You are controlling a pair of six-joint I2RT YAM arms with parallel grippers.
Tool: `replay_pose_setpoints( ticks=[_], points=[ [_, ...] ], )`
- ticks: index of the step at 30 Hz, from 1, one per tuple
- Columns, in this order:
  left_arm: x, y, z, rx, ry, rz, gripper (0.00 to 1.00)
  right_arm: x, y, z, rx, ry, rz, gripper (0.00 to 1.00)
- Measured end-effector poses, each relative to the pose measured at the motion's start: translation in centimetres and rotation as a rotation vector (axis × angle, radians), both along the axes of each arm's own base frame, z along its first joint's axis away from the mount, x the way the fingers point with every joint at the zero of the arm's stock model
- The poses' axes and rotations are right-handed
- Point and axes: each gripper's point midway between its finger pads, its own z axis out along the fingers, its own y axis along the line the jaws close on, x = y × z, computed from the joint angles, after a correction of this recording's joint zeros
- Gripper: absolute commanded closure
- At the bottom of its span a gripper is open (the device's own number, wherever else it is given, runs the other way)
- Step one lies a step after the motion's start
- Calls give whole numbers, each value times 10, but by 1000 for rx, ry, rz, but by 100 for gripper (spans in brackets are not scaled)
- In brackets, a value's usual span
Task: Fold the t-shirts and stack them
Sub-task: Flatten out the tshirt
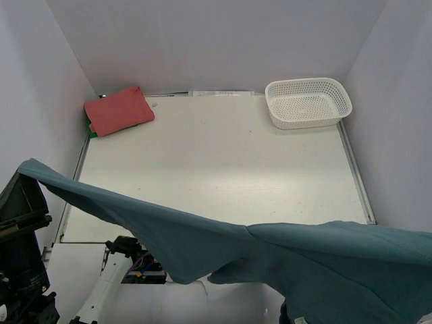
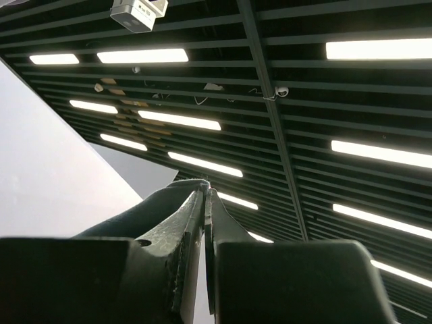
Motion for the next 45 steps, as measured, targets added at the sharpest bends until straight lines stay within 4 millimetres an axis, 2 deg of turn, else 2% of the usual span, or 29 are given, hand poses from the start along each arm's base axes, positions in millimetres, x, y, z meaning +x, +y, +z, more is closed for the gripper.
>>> replay_pose_setpoints(
  ticks=[3,5,8,11,15,17,20,24,29,31,33,35,38,41,45],
  points=[
    [-4,1,4,-1,-17,5,100,2,0,1,5,0,3,92],
    [0,1,1,0,-9,7,100,5,0,1,8,3,6,92],
    [14,-1,-11,6,29,11,100,24,3,-1,11,47,16,92],
    [30,-4,-30,10,85,13,100,59,12,-8,-5,141,50,92],
    [52,-9,-62,-8,166,1,100,135,35,-36,-47,345,125,92],
    [64,-12,-83,-16,214,-8,100,181,47,-60,-67,465,159,92],
    [80,-16,-114,-26,291,-21,100,253,66,-113,-93,690,213,92],
    [103,-23,-156,-36,399,-32,100,324,90,-201,-126,978,311,92],
    [132,-32,-222,-62,564,-50,100,380,111,-325,-128,1308,412,92],
    [144,-36,-254,-72,648,-50,100,395,118,-379,-127,1446,429,92],
    [155,-37,-284,-76,740,-38,100,406,129,-418,-146,1564,447,92],
    [167,-38,-308,-78,833,-17,100,416,142,-441,-176,1639,451,92],
    [185,-37,-335,-79,952,33,100,430,161,-469,-229,1735,431,92],
    [206,-36,-360,-66,1071,87,100,453,176,-484,-265,1802,391,92],
    [232,-36,-394,-28,1212,144,100,492,183,-502,-278,1872,292,92]
  ],
)
